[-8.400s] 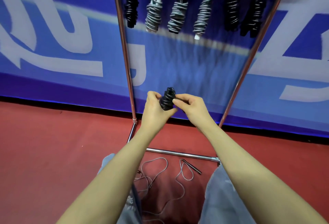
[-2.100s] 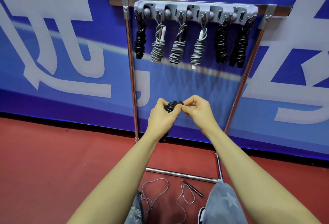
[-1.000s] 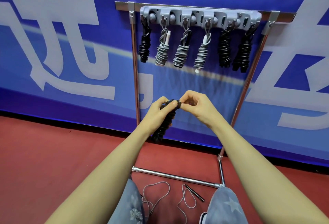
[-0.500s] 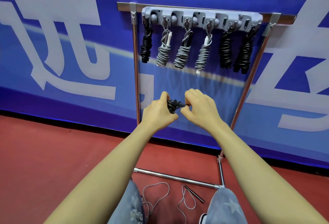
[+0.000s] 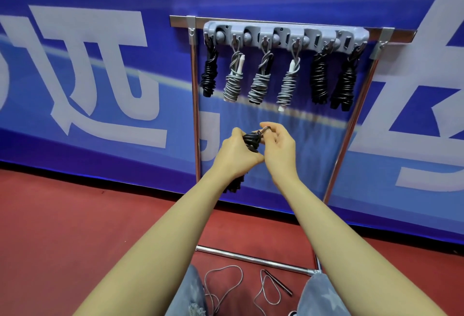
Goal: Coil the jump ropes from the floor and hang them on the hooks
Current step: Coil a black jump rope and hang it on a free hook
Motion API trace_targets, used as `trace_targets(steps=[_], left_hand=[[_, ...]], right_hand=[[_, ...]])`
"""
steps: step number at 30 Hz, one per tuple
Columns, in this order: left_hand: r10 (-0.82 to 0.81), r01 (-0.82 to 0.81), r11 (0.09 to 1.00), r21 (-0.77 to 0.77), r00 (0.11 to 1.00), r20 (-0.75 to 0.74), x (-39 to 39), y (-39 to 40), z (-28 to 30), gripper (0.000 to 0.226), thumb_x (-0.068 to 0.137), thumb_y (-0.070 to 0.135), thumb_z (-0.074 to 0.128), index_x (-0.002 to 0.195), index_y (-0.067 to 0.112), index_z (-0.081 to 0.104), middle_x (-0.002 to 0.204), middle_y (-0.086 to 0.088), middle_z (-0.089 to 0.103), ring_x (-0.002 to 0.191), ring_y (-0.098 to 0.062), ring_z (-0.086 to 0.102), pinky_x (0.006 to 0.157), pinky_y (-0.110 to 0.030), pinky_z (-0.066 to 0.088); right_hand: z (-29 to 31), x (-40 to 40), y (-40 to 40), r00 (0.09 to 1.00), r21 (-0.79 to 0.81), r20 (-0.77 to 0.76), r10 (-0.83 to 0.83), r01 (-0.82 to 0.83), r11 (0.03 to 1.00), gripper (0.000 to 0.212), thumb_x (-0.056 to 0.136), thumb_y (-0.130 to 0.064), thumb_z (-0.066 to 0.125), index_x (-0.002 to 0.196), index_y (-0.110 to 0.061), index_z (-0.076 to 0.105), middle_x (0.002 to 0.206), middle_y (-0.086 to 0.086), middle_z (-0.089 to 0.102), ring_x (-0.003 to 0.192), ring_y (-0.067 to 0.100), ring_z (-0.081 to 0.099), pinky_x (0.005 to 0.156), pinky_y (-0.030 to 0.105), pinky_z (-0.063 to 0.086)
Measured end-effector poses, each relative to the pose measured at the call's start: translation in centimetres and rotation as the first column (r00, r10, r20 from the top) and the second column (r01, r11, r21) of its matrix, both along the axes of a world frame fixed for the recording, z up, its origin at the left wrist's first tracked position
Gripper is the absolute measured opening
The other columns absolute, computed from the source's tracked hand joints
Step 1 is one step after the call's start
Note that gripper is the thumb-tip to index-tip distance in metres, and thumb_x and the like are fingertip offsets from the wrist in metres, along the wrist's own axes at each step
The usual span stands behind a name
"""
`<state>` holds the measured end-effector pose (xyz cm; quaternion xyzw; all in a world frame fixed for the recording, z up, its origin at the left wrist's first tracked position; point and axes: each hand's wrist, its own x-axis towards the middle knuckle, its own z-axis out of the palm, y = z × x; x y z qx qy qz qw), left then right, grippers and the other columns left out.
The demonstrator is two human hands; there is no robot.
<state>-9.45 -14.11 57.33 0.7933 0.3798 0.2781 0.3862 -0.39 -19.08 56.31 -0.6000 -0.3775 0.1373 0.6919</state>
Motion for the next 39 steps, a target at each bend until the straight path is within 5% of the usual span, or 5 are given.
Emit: trace_targets(steps=[7, 20, 28, 33, 39], left_hand=[[-0.092, 0.092, 0.996, -0.008, 0.995, -0.044, -0.4, 0.1, 2.1, 0.046, 0.074, 0.017, 0.068, 0.110, 0.013, 0.040, 0.090, -0.006, 0.060, 0.057, -0.014, 0.054, 0.050, -0.025, 0.045], [-0.035, 0.086, 0.973, 0.215, 0.973, -0.230, 0.0, -1.2, 2.6, 0.040, 0.075, 0.025, 0.063, 0.104, 0.015, 0.039, 0.089, -0.008, 0.059, 0.066, -0.022, 0.053, 0.053, -0.032, 0.043], [-0.071, 0.072, 0.954, 0.292, 0.997, -0.012, 2.8, -1.4, 4.3, 0.042, 0.082, 0.030, 0.058, 0.116, 0.029, 0.034, 0.088, -0.001, 0.064, 0.075, -0.026, 0.063, 0.065, -0.038, 0.054], [-0.188, 0.171, 0.979, 0.108, 0.966, 0.176, 5.3, -0.6, 5.6, 0.026, 0.092, 0.045, 0.047, 0.106, 0.023, 0.048, 0.104, -0.005, 0.058, 0.088, -0.020, 0.061, 0.068, -0.029, 0.046], [-0.158, 0.108, 0.980, 0.166, 0.931, 0.328, 9.3, 0.5, 8.3, 0.015, 0.088, 0.028, 0.061, 0.090, 0.013, 0.064, 0.092, -0.001, 0.068, 0.089, -0.017, 0.064, 0.083, -0.035, 0.053]], right_hand=[[2.3, 0.4, 0.1, 0.999, 0.018, 0.005, -0.037, 0.037, 0.999, 0.022, 0.096, -0.003, 0.040, 0.096, -0.008, 0.061, 0.083, 0.009, 0.064, 0.073, 0.015, 0.063, 0.060, 0.009, 0.046], [3.4, 2.9, 1.1, 0.978, -0.143, -0.095, -0.186, 0.171, 0.975, 0.023, 0.086, 0.003, 0.048, 0.072, -0.010, 0.062, 0.069, 0.001, 0.060, 0.054, 0.011, 0.054, 0.060, 0.030, 0.046], [7.6, 4.8, -0.7, 0.991, 0.039, -0.047, -0.127, 0.129, 0.991, 0.022, 0.089, 0.000, 0.053, 0.076, -0.015, 0.062, 0.071, 0.000, 0.061, 0.058, 0.008, 0.061, 0.053, 0.014, 0.047], [9.1, 6.2, -1.1, 0.994, 0.086, -0.051, -0.094, 0.098, 0.991, 0.019, 0.085, 0.004, 0.058, 0.079, -0.011, 0.068, 0.068, 0.005, 0.063, 0.057, 0.011, 0.058, 0.062, 0.026, 0.053], [11.1, 9.5, -1.7, 0.979, 0.004, 0.085, -0.187, 0.188, 0.982, 0.011, 0.077, -0.003, 0.069, 0.071, -0.010, 0.064, 0.064, 0.005, 0.066, 0.058, 0.017, 0.062, 0.069, 0.036, 0.055]])
